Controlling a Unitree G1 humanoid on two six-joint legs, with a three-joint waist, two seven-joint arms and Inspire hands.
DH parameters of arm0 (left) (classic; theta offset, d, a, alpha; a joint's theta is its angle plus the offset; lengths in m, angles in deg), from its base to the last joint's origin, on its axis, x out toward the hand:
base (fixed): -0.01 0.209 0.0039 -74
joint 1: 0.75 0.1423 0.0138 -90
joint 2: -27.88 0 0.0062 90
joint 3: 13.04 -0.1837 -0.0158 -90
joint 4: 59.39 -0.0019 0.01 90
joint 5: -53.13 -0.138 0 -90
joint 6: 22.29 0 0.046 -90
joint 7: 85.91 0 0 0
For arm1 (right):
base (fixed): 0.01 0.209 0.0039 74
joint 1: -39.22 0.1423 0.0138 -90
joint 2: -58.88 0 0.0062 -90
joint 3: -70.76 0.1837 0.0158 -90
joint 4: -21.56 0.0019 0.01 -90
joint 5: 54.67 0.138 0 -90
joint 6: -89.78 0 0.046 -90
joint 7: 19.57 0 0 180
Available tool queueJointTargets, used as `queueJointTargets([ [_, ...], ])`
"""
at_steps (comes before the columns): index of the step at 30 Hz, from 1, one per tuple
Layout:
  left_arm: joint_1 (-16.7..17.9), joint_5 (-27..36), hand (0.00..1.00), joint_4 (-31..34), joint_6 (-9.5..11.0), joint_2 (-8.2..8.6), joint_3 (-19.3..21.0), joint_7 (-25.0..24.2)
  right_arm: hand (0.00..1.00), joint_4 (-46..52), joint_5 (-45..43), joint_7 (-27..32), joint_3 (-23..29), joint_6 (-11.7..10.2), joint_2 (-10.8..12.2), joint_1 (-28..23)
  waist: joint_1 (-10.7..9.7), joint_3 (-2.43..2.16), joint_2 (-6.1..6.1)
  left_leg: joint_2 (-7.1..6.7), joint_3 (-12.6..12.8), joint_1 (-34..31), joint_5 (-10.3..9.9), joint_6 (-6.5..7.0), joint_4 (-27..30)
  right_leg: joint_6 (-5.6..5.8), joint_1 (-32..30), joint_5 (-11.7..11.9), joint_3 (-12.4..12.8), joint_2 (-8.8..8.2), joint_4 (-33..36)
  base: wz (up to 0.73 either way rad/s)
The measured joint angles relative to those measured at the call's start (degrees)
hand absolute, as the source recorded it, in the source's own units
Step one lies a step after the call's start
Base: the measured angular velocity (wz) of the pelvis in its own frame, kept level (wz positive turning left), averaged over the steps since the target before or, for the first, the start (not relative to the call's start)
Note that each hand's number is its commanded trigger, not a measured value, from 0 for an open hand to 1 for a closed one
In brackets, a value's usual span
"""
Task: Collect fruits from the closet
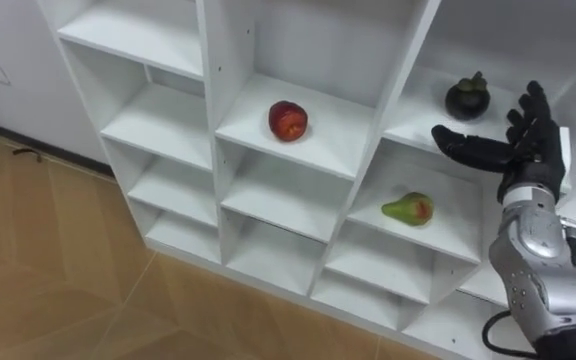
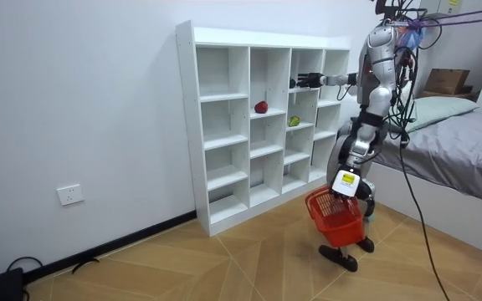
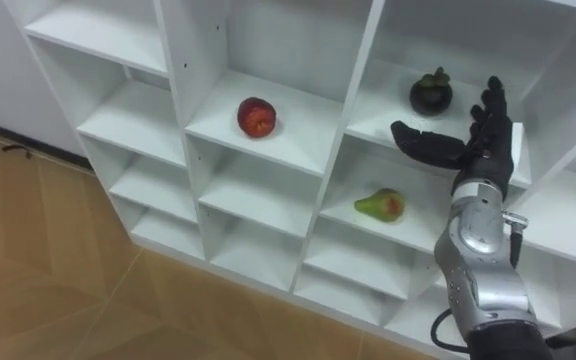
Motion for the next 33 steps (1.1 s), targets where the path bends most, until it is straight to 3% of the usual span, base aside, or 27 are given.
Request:
queueJointTargets([
  [9,0.4,0.0,1.00,0.9,-0.5,-0.59,0.0,-1.6,0.00,-5.9,0.4,-0.6,-2.1,0.1,-1.8,3.8,0.7,0.04,-0.14,0.00,-0.2,-0.2,0.0,0.00,0.2,-0.01,0.0,0.0,-0.1,-0.03,0.4,0.00],
  [13,0.5,0.0,1.00,1.1,-0.5,-0.74,-0.1,-1.7,0.00,-7.4,-0.9,-1.3,-2.3,0.1,-1.8,5.6,0.8,0.14,-0.80,0.06,-0.2,-1.6,0.0,-0.02,1.1,-0.05,-1.4,0.0,-0.2,-0.04,1.0,0.00],
  [15,0.5,0.0,1.00,1.1,-0.5,-0.90,-0.1,-2.0,0.00,-9.5,-2.3,-1.8,-2.3,0.2,-1.9,6.9,0.7,-0.03,-1.21,0.05,-0.4,-2.3,0.0,-0.01,1.3,-0.14,-2.0,0.1,-0.4,-0.04,1.0,0.06],
  [17,0.5,0.0,1.00,1.2,-0.5,-1.22,-0.1,-2.1,0.00,-12.1,-3.5,-2.1,-2.3,0.2,-2.0,8.3,0.7,0.17,-1.40,0.00,-1.0,-2.8,0.0,-0.01,2.2,-0.17,-2.1,0.1,-1.0,-0.06,1.0,0.13],
  [20,0.4,0.0,1.00,1.7,-0.5,-1.43,-0.2,-2.2,0.00,-14.0,-3.8,-2.0,-3.4,0.0,-2.6,10.0,0.8,0.40,-1.39,0.01,-1.5,-3.8,0.0,-0.06,2.2,-0.24,-2.6,0.1,-1.5,-0.03,1.0,0.09],
  [22,0.1,0.0,1.00,1.7,-0.5,-1.48,-0.1,-2.1,0.00,-15.5,-3.8,-2.1,-4.3,0.0,-3.6,11.2,0.9,0.35,-1.50,0.02,-1.6,-4.6,0.2,-0.12,2.3,-0.39,-3.1,0.2,-1.6,-0.02,1.0,0.02],
  [33,-0.3,0.0,1.00,1.8,-0.5,-1.61,-0.4,-2.1,0.00,-21.2,-4.5,-1.9,-4.3,-0.9,-4.0,14.2,0.9,0.37,-1.44,-0.02,-1.9,-4.6,0.3,-0.13,2.4,-0.41,-3.1,0.3,-2.1,-0.04,1.0,0.01],
])
